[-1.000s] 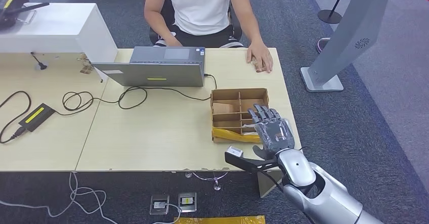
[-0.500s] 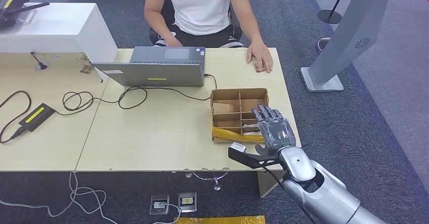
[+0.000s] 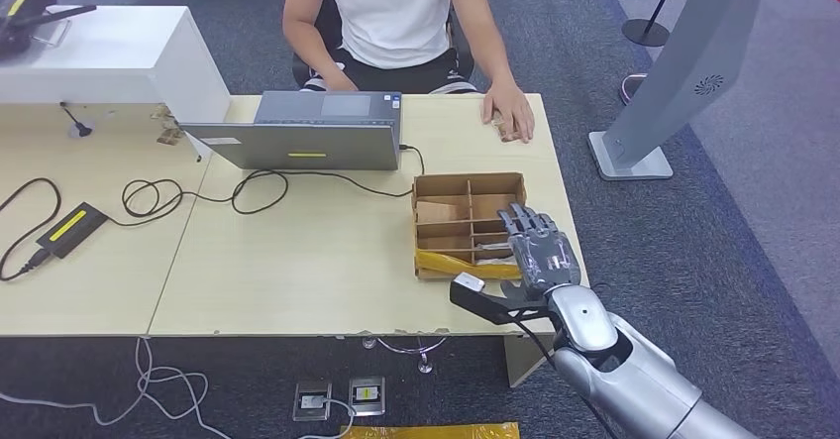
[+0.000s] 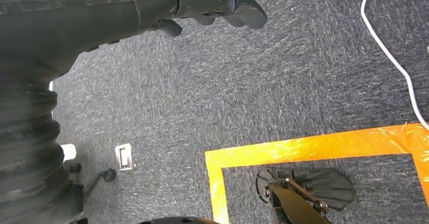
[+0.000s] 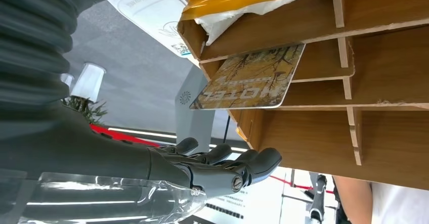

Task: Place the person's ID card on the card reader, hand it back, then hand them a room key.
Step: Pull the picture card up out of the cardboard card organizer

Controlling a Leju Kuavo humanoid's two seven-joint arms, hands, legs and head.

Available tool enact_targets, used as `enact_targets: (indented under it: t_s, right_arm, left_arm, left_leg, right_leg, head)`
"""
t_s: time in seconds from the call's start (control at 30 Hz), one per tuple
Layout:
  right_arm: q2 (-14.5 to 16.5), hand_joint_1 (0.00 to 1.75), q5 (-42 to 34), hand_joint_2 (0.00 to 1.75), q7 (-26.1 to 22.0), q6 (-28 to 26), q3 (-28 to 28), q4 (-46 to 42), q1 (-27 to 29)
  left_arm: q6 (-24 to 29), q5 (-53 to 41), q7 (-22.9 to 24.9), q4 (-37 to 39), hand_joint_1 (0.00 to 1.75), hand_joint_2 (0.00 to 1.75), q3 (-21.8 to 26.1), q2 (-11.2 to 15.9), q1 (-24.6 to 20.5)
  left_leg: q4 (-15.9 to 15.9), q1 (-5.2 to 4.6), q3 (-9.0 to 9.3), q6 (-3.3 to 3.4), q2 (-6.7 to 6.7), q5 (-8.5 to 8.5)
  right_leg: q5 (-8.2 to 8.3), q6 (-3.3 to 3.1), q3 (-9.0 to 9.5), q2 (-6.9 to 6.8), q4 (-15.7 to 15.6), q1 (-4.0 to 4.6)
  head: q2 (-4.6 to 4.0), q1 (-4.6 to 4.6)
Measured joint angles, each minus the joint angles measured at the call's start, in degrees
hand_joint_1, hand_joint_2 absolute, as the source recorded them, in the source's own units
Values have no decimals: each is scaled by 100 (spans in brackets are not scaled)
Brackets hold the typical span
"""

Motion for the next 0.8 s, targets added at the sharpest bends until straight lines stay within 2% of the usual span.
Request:
enact_targets:
  t_s: [0.07, 0.1, 0.2, 0.23, 0.33, 0.47, 0.8]
  right_arm:
    - [15, 0, 0, 175, -21, -38, 0, 26, -1]
    - [18, 17, 0, 175, -25, -50, 0, 36, -1]
    - [25, 118, 0, 175, -28, -63, 0, 56, -4]
    - [28, 134, 0, 175, -29, -65, 0, 62, -7]
    - [38, 134, -14, 175, -37, -73, 0, 80, -17]
    - [52, 175, -34, 175, -44, -85, 0, 103, -28]
    - [87, 175, -55, 175, -63, -143, 3, 140, -95]
  left_arm:
    - [-1, -13, 0, 0, 0, 175, 0, 0, -2]
    - [-2, -16, 0, 0, 0, 175, 0, 0, -2]
    - [-1, -23, 0, 0, 0, 175, 0, -1, -3]
    - [0, -24, 0, 0, 0, 175, 0, -2, -4]
    - [8, -28, 0, 0, 0, 175, 0, -5, -8]
    - [16, -30, 0, 0, 0, 175, 0, -14, -10]
    - [-2, -82, 0, 0, 0, 175, 0, -27, -19]
  left_leg:
    - [0, 0, 0, 0, 0, 0]
    - [0, 0, 0, 0, 0, 0]
    - [0, 0, 0, 0, 0, 0]
    - [0, 0, 0, 0, 0, 0]
    - [0, 0, 0, 0, 0, 0]
    - [0, 0, 1, 0, 0, 0]
    - [0, 0, 0, 0, 0, 0]
  right_leg:
    - [0, 0, 0, 0, 0, 0]
    - [0, 0, 0, 0, 0, 0]
    - [0, 0, 0, 0, 0, 0]
    - [0, 0, 0, 0, 0, 0]
    - [0, 0, 0, 0, 0, 0]
    - [0, 0, 0, 0, 0, 0]
    - [0, 0, 0, 0, 0, 0]
  head:
    - [1, 0]
    - [0, 0]
    - [0, 0]
    - [0, 0]
    - [0, 0]
    - [0, 0]
    - [0, 1]
